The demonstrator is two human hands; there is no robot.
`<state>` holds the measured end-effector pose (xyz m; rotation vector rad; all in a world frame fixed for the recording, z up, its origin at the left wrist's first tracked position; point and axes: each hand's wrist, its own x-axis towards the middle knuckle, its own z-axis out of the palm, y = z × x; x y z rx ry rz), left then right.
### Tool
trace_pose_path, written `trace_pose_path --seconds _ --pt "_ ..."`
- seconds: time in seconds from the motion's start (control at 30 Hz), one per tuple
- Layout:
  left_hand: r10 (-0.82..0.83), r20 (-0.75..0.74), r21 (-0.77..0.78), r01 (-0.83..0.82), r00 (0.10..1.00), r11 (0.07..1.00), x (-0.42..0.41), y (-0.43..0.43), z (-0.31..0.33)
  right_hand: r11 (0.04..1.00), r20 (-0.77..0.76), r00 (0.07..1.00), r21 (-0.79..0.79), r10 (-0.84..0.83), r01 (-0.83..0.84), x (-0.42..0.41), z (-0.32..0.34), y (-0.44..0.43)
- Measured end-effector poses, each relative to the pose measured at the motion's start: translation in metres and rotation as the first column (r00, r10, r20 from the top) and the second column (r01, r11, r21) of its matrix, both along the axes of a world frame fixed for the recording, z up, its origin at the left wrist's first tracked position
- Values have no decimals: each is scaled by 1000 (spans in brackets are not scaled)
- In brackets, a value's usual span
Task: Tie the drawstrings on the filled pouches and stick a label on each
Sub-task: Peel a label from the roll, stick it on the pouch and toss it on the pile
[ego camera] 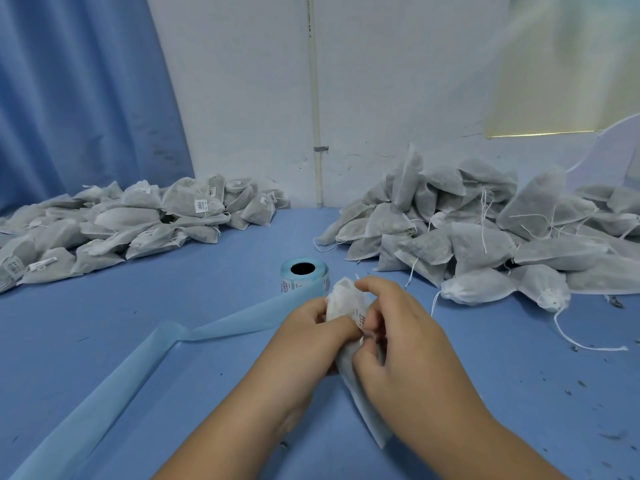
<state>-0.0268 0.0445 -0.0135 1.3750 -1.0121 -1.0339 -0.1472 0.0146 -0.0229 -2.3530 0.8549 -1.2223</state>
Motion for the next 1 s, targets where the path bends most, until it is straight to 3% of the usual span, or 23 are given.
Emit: trace_pose_path --seconds 0.13,0.33,0.57,0.67,0.8,0.9,0.97,1.0 --pt "-67 -75 -38 65 995 997 1 1 1 1000 -24 1000 -22 -9 8 -2 3 -1" --pt "29 -11 -62 -29 1000 998 1 0 -2 996 -124 991 -61 59 -67 -5 9 0" --pt "71 -16 -67 -72 997 995 5 -2 -3 976 -439 888 -97 135 -196 -18 16 -9" --pt "83 -70 -65 -88 994 994 11 -3 -1 966 -465 875 -135 133 -219 -19 15 -8" --pt "-17 -214 -104 -6 977 995 18 -3 0 981 -345 932 -113 110 -157 -19 5 -11" --pt "-100 -114 -143 84 988 986 15 -4 -3 987 -27 994 130 103 -98 -16 2 -15" --pt "-129 -87 -146 115 988 983 11 -3 -6 957 205 979 284 5 -65 -15 2 -22" --pt "-145 -84 -148 132 986 980 9 -3 -7 944 251 967 327 -51 -35 -16 2 -26"
